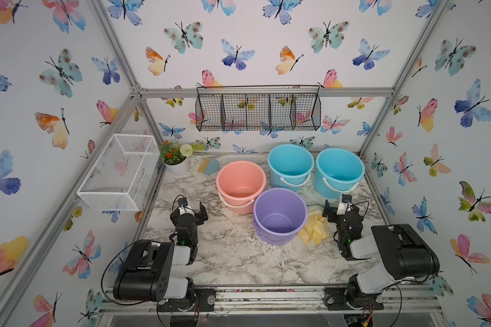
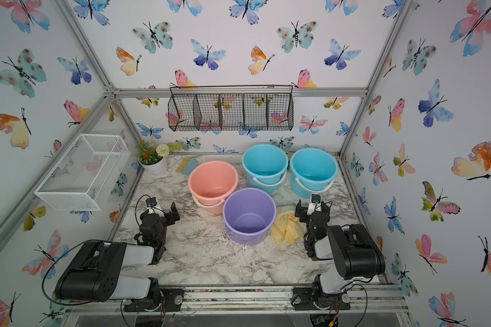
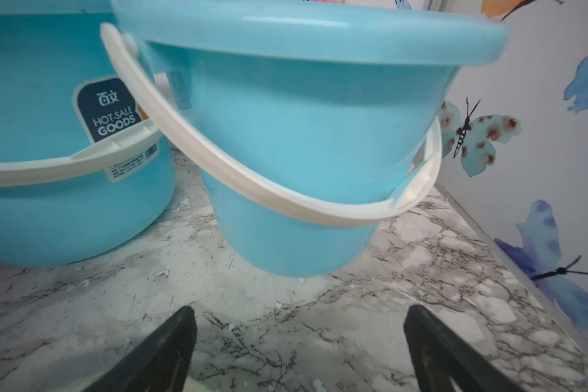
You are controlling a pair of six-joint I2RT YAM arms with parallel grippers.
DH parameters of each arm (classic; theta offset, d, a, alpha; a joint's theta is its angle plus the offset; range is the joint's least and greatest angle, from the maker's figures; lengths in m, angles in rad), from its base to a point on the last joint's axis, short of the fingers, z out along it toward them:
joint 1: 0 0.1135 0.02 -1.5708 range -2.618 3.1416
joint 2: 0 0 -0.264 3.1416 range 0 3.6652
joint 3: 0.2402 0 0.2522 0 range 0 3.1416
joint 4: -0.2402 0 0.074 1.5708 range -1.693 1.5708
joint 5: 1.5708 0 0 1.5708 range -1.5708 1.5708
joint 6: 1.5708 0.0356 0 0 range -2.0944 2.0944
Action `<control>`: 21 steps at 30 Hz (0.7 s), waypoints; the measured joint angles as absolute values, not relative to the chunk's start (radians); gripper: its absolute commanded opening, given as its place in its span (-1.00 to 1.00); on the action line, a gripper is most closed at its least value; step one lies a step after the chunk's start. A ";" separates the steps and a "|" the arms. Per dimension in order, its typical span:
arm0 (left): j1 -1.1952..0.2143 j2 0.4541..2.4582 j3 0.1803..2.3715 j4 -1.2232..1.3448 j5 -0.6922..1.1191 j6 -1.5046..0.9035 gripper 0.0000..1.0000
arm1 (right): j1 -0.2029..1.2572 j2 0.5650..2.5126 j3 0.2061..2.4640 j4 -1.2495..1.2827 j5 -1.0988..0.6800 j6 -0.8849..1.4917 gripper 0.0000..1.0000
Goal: Wipe the inside of the bucket with a cloth
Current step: Reset both arms
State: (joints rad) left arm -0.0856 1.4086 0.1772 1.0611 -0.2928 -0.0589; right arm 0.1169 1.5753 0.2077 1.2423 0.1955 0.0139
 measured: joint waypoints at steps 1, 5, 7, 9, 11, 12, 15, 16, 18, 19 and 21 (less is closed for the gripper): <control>-0.083 1.410 0.186 1.057 -0.278 -0.056 0.97 | 0.117 1.579 0.226 1.237 0.190 0.014 0.98; -0.078 1.410 0.199 1.067 -0.244 -0.047 0.97 | 0.117 1.579 0.252 1.231 0.199 0.020 0.97; -0.078 1.410 0.199 1.066 -0.236 -0.046 0.97 | 0.117 1.579 0.252 1.223 0.213 0.026 0.97; -0.078 1.410 0.199 1.066 -0.230 -0.045 0.97 | 0.117 1.579 0.252 1.216 0.221 0.030 0.97; -0.078 1.410 0.199 1.066 -0.226 -0.044 0.97 | 0.117 1.579 0.252 1.211 0.228 0.032 0.97; -0.078 1.410 0.199 1.066 -0.224 -0.044 0.97 | 0.117 1.579 0.252 1.210 0.231 0.033 0.97; -0.078 1.410 0.199 1.066 -0.223 -0.044 0.97 | 0.117 1.579 0.252 1.208 0.235 0.033 0.96; -0.078 1.410 0.199 1.066 -0.223 -0.044 0.97 | 0.117 1.579 0.252 1.207 0.236 0.033 0.97; -0.078 1.410 0.199 1.066 -0.222 -0.044 0.97 | 0.117 1.579 0.252 1.206 0.236 0.033 0.97; -0.078 1.410 0.199 1.066 -0.222 -0.044 0.97 | 0.117 1.579 0.252 1.205 0.236 0.033 0.97; -0.078 1.410 0.200 1.065 -0.221 -0.044 0.97 | 0.117 1.579 0.252 1.205 0.237 0.033 0.97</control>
State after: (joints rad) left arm -0.0776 1.4097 0.1997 1.0653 -0.2214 -0.0444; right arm 0.1165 1.5791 0.2516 1.2045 0.2367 0.0334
